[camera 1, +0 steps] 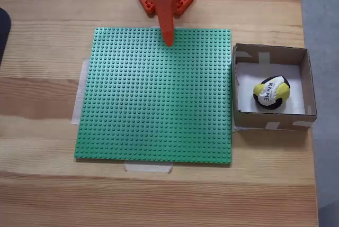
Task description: Pick the ball and put it in the box.
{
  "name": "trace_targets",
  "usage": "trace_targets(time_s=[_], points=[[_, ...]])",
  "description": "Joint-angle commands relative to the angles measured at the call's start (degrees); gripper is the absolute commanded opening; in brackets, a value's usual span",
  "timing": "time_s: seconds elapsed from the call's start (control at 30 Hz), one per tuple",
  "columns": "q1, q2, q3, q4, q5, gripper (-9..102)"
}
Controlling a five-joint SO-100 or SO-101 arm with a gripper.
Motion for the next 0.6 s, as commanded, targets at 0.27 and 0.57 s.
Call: trace_targets(time_s=[0.27, 0.57], points=[[4.66, 8.79, 9.76, -2.29, 0.18, -1], [9.14, 10.72, 18.19, -6.68, 0.44, -1]])
